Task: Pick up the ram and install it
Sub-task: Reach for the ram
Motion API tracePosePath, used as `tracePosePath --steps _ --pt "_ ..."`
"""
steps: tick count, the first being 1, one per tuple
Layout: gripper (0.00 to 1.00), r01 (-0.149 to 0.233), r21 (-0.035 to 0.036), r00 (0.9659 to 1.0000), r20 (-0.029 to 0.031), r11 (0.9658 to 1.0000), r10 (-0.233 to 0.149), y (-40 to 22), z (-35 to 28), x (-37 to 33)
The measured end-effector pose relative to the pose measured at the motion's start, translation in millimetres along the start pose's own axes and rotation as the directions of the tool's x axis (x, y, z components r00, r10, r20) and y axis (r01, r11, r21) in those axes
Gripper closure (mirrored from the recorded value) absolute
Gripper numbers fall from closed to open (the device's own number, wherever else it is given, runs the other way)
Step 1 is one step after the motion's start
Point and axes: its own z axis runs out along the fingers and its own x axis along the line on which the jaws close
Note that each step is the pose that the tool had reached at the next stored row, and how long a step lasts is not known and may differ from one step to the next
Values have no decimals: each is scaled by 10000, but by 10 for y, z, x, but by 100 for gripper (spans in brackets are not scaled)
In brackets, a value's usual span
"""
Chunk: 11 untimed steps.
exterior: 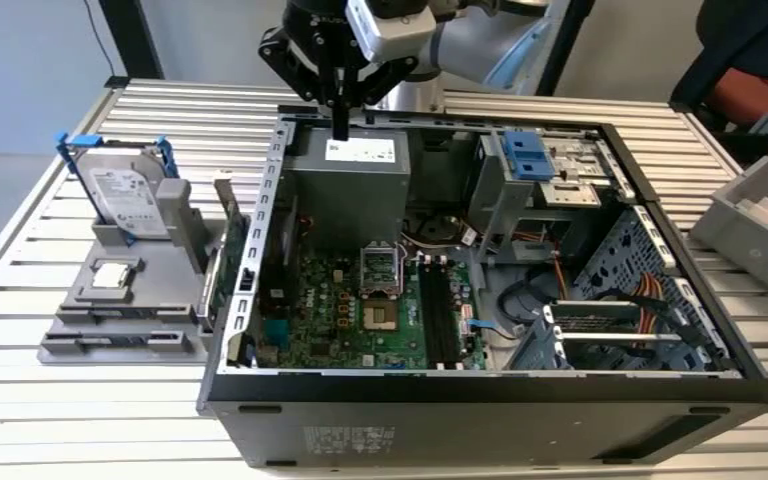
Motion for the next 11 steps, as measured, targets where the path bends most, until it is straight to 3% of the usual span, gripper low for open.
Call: tracePosePath --steps 11 --pt "100 0 -1 10000 0 10000 0 -8 -3 125"
